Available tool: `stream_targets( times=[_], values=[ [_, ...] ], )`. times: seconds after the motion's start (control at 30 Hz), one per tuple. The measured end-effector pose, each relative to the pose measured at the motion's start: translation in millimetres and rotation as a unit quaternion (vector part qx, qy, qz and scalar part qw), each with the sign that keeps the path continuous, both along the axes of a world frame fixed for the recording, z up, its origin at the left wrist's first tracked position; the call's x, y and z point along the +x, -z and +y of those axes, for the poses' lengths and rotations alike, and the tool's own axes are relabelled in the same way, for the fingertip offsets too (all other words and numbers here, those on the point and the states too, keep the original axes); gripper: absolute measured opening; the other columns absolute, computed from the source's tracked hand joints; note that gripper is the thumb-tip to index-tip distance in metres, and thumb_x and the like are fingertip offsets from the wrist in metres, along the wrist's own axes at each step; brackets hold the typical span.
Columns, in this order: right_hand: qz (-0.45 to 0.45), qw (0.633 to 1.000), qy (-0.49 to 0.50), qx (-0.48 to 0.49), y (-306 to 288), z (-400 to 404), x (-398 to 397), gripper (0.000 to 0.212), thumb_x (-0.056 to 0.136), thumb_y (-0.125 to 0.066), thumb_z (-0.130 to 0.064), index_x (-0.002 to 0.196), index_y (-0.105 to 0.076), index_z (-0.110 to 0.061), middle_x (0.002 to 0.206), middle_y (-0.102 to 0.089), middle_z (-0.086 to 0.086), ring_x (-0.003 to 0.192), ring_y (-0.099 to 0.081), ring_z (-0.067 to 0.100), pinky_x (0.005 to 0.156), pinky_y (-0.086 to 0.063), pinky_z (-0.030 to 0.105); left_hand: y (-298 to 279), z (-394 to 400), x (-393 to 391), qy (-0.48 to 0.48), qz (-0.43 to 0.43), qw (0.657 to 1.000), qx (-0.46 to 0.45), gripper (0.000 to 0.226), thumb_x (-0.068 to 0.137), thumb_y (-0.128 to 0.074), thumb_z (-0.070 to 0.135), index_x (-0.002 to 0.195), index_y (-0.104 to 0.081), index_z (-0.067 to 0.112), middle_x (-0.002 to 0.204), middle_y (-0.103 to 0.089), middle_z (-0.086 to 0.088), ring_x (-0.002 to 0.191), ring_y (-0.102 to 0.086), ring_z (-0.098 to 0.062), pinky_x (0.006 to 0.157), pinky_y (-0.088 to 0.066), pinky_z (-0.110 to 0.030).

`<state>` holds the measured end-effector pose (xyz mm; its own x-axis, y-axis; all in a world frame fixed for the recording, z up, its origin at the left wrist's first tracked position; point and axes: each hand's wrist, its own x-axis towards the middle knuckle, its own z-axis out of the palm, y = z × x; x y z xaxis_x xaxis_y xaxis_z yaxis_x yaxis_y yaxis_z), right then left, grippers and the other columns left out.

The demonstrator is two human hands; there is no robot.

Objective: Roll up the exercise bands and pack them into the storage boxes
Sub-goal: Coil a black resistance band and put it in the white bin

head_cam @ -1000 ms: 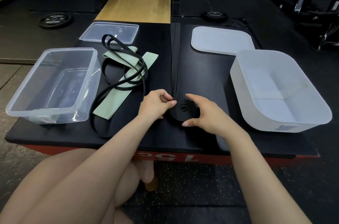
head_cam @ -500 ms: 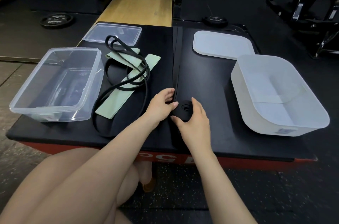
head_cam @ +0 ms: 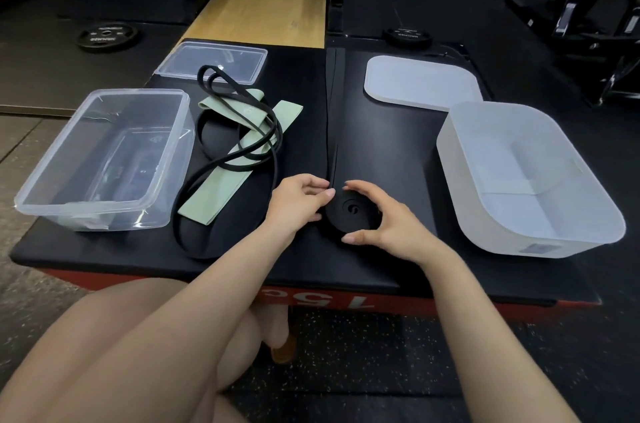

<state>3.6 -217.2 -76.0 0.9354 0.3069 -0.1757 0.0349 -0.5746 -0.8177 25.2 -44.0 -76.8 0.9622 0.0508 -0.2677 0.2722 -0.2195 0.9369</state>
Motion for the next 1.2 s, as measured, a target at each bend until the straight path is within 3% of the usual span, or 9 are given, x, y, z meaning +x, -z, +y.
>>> stream_targets(
  times=[0.13, 0.23, 0.37, 0.5, 0.63, 0.77, 0.97, 1.1, 1.2],
  values=[
    [0.03, 0.997, -0.062, -0.029, -7, -8, 12, 0.076, 0.068, -0.084, -0.023, 0.122, -0.039, -0.053, 0.136, -0.045, -0.022, 0.126, -0.039, -0.006, 0.1, -0.029, 0.008, 1, 2, -1, 0.008, -0.014, 0.999, 0.046, 0.015, 0.081, -0.071, 0.02, 0.095, -0.067, 0.017, 0.09, -0.07, 0.0, 0.092, -0.065, -0.013, 0.08, -0.056, -0.03],
    [0.029, 0.995, -0.079, -0.058, -10, -7, 13, 0.081, 0.071, -0.081, -0.026, 0.136, -0.035, -0.043, 0.139, -0.042, -0.019, 0.123, -0.039, -0.004, 0.087, -0.029, -0.003, 2, 3, 0, 0.02, -0.019, 0.995, 0.091, 0.011, 0.08, -0.072, 0.02, 0.09, -0.067, 0.02, 0.086, -0.07, 0.004, 0.09, -0.066, -0.013, 0.088, -0.054, -0.037],
    [-0.013, 0.993, -0.045, -0.106, -11, 1, 4, 0.095, 0.072, -0.08, -0.032, 0.148, -0.023, -0.028, 0.155, -0.019, -0.013, 0.141, -0.022, 0.005, 0.106, -0.02, 0.015, -1, 3, 0, 0.037, -0.026, 0.994, 0.102, 0.01, 0.081, -0.071, 0.018, 0.089, -0.066, 0.018, 0.081, -0.067, 0.006, 0.087, -0.066, -0.017, 0.085, -0.055, -0.039],
    [-0.029, 0.991, 0.028, -0.127, -7, 19, -16, 0.106, 0.073, -0.076, -0.044, 0.152, -0.009, -0.02, 0.158, 0.003, -0.015, 0.144, -0.009, 0.004, 0.108, -0.017, 0.019, 2, 2, 1, 0.037, -0.042, 0.99, 0.128, 0.008, 0.08, -0.071, 0.021, 0.083, -0.065, 0.024, 0.085, -0.069, 0.004, 0.089, -0.065, -0.015, 0.087, -0.054, -0.04],
    [-0.077, 0.979, 0.151, -0.116, 8, 50, -27, 0.102, 0.077, -0.066, -0.057, 0.151, -0.009, -0.016, 0.158, -0.01, -0.005, 0.144, -0.012, 0.012, 0.114, -0.023, 0.032, 5, 1, -1, 0.023, -0.049, 0.992, 0.116, 0.008, 0.082, -0.07, 0.017, 0.086, -0.064, 0.021, 0.086, -0.066, 0.008, 0.084, -0.064, -0.011, 0.08, -0.053, -0.027],
    [-0.114, 0.971, 0.196, -0.078, 17, 55, -25, 0.085, 0.081, -0.068, -0.044, 0.148, -0.022, -0.017, 0.153, -0.022, -0.006, 0.14, -0.023, 0.012, 0.108, -0.029, 0.027, 4, -1, -1, 0.013, -0.058, 0.996, 0.073, 0.019, 0.082, -0.069, 0.008, 0.097, -0.061, 0.016, 0.105, -0.065, 0.003, 0.099, -0.06, -0.007, 0.086, -0.044, -0.019],
    [-0.097, 0.984, 0.137, -0.052, 15, 41, -19, 0.081, 0.081, -0.07, -0.039, 0.145, -0.026, -0.018, 0.15, -0.026, -0.007, 0.137, -0.027, 0.01, 0.104, -0.028, 0.023, -4, -5, 2, 0.038, -0.009, 0.999, 0.0, 0.054, 0.086, -0.059, -0.005, 0.136, -0.045, 0.008, 0.137, -0.051, -0.009, 0.125, -0.049, -0.016, 0.1, -0.037, -0.021],
    [-0.094, 0.991, 0.084, -0.051, 11, 32, -14, 0.08, 0.08, -0.072, -0.035, 0.144, -0.028, -0.018, 0.148, -0.028, -0.009, 0.134, -0.03, 0.008, 0.1, -0.025, 0.016, -7, -4, 3, 0.046, 0.005, 0.999, 0.009, 0.05, 0.09, -0.057, 0.004, 0.137, -0.045, 0.011, 0.137, -0.051, -0.007, 0.124, -0.05, -0.016, 0.108, -0.039, -0.032],
    [-0.071, 0.996, 0.028, -0.044, 9, 22, -8, 0.081, 0.079, -0.074, -0.033, 0.144, -0.029, -0.02, 0.148, -0.027, -0.01, 0.134, -0.028, 0.005, 0.103, -0.022, 0.014, -6, -2, 4, 0.041, 0.001, 0.999, 0.026, 0.039, 0.092, -0.055, 0.009, 0.131, -0.053, 0.012, 0.129, -0.057, -0.007, 0.109, -0.055, -0.013, 0.096, -0.049, -0.031]
  ],
)
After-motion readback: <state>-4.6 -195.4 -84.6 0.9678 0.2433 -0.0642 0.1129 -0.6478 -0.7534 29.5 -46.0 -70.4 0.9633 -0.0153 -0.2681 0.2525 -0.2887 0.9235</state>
